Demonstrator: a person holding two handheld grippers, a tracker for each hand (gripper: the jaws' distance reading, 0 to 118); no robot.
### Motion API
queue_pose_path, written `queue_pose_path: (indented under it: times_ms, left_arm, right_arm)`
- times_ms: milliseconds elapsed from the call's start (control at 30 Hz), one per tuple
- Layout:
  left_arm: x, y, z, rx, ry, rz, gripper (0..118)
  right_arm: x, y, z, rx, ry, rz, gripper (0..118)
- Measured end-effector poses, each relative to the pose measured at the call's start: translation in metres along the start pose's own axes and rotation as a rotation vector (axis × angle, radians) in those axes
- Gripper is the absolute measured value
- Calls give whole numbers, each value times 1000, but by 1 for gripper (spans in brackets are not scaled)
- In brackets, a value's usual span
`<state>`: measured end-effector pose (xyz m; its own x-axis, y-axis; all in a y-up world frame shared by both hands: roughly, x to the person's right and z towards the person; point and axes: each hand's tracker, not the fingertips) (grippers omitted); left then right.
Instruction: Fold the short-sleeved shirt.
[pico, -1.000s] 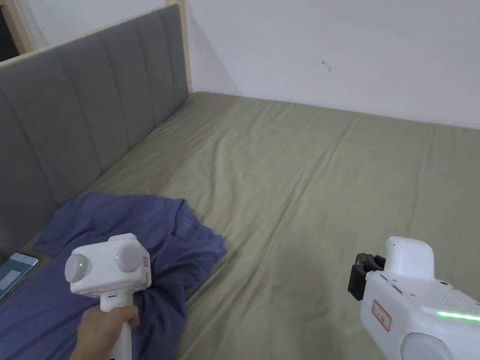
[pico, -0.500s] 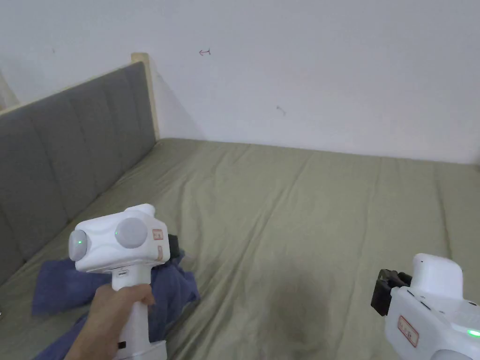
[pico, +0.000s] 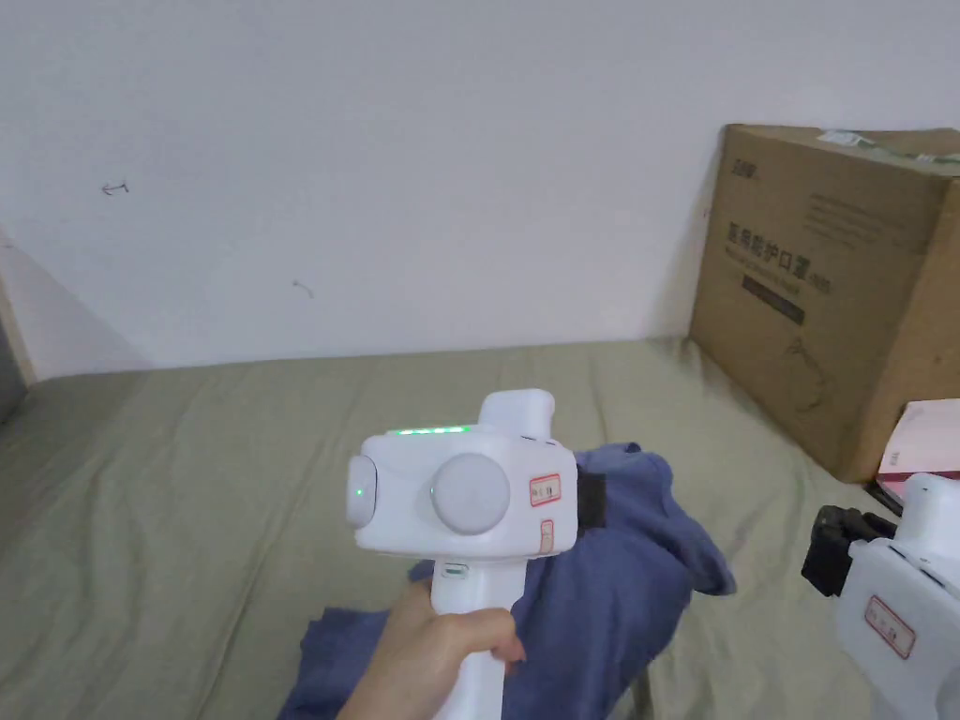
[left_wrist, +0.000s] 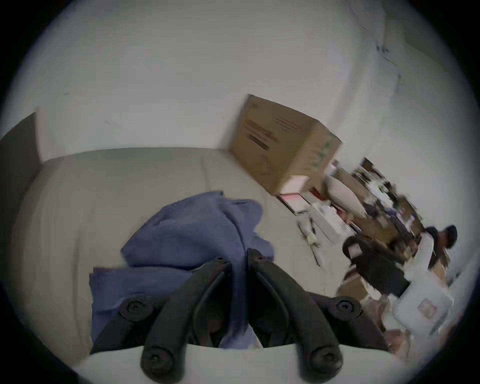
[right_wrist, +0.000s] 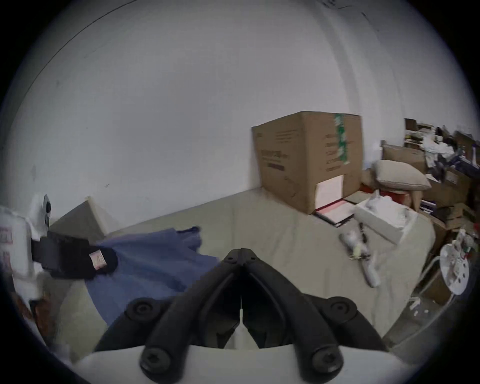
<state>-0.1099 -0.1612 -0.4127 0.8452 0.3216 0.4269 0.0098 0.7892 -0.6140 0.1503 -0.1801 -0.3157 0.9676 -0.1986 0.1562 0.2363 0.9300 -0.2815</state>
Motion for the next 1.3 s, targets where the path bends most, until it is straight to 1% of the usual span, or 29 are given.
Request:
queue_pose_path:
  times_ms: [100,167,200,233,267,300,333,367,400,467,567,700,767,800,833,867,900,933,1000,1100,1167,1233,1267,1300]
  left_arm:
    - [7,-37,-55,-138,56,-30,9]
    - [5,-69,-93,-242,96,-29,9]
    - [0,-87,-109,-315,109,2,13]
    - [-4,-104,-124,-373,97,16,24]
    - [-5,-119,-133,-421,97,4,39]
    - [-6,-135,-141,-468,123,14,62]
    - [-8,-147,-146,-490,131,-17,82]
    - [-8,-155,-149,-514,147,-40,97]
    - [-7,-160,-147,-516,163,-42,107]
    - [-11,-159,-142,-506,142,-42,106]
    - [-19,-138,-121,-469,136,-10,106]
    - [-36,-104,-74,-304,157,27,106]
    - [-49,-98,-48,-261,206,60,105]
    - [-59,-97,-33,-229,222,67,96]
    - [-68,-100,-21,-216,257,68,77]
    - [-75,-104,-11,-207,295,75,45]
    - [-85,-113,-7,-225,346,93,0]
    - [-97,-123,-1,-242,403,103,0]
    - [-115,-146,6,-286,387,157,0]
    - [-140,-166,10,-306,424,251,0]
    - [-151,-168,8,-302,425,245,0]
    - [-165,-156,2,-302,469,235,2]
    - [-173,-148,-4,-309,488,224,15]
    - [-182,-137,-10,-322,491,226,53]
  right_arm:
    - [27,-7,-1,-26,-55,-28,0]
    - [40,-16,-4,-57,-61,-50,0]
    - [44,-21,-4,-74,-70,-56,0]
    - [47,-26,-7,-88,-73,-53,0]
    - [48,-31,-8,-99,-79,-46,0]
    - [50,-36,-10,-113,-86,-37,0]
    - [50,-39,-12,-128,-88,-28,0]
    - [47,-43,-13,-139,-85,-24,0]
    - [47,-45,-15,-147,-82,-23,0]
    - [43,-49,-20,-166,-73,-26,0]
    - [29,-51,-23,-183,-49,-19,0]
    - [9,-52,-24,-186,-4,26,0]
    - [2,-53,-27,-195,18,40,0]
    - [-2,-55,-28,-199,25,44,0]
    - [-6,-56,-29,-205,35,47,0]
    - [-10,-59,-30,-210,44,50,0]
    - [-13,-61,-31,-216,52,52,0]
    - [-16,-64,-33,-223,63,57,0]
    - [-24,-69,-37,-238,77,66,0]
    - [-38,-75,-44,-259,97,79,0]
    - [-43,-77,-52,-270,112,88,0]
    - [-47,-79,-62,-279,123,100,0]
    - [-49,-79,-66,-283,125,105,0]
    - [-50,-80,-68,-287,125,107,0]
